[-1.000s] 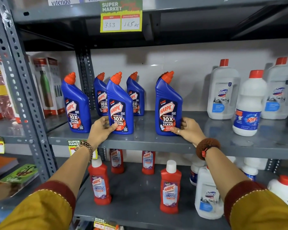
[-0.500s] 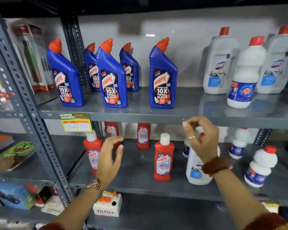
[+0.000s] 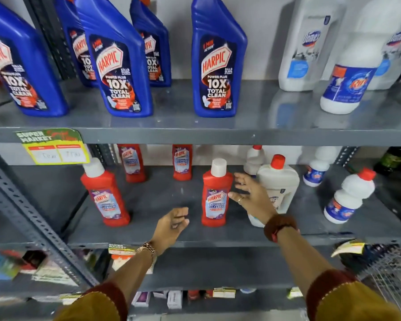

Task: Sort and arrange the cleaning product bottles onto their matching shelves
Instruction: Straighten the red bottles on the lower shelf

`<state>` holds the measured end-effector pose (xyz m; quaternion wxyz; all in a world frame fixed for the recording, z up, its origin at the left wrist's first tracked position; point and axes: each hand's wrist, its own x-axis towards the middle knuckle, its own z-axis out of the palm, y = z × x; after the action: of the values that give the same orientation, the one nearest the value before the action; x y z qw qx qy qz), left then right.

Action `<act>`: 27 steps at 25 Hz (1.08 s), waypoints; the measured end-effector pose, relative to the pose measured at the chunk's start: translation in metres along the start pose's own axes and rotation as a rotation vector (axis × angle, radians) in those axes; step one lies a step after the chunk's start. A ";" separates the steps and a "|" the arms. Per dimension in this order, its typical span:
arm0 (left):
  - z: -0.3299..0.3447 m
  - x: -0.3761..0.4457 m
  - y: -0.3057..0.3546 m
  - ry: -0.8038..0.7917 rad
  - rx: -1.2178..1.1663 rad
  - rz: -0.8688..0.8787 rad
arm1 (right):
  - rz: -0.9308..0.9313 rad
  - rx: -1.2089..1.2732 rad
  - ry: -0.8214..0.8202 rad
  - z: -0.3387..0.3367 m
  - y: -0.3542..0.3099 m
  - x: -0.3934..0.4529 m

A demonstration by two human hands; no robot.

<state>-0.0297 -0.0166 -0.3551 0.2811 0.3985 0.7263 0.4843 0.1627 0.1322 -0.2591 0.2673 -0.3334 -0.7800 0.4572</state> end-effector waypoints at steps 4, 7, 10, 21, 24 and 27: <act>0.012 0.031 -0.006 -0.175 0.061 -0.041 | 0.047 0.066 -0.008 0.012 0.004 0.017; 0.028 0.047 -0.008 -0.221 0.026 -0.050 | 0.071 0.047 -0.001 0.014 0.002 0.031; 0.042 0.058 -0.004 -0.214 0.038 -0.029 | 0.103 0.028 0.035 0.014 -0.001 0.038; 0.016 0.055 -0.018 -0.074 0.001 -0.040 | 0.043 0.055 0.085 0.052 -0.013 0.040; -0.003 0.050 -0.025 -0.033 -0.006 -0.052 | 0.010 0.059 0.048 0.072 -0.021 0.044; -0.019 0.046 -0.032 0.004 -0.017 -0.059 | -0.002 0.056 0.028 0.088 -0.028 0.047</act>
<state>-0.0784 0.0068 -0.3788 0.2974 0.3735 0.7342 0.4827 0.0614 0.1112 -0.2676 0.2879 -0.3312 -0.7634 0.4739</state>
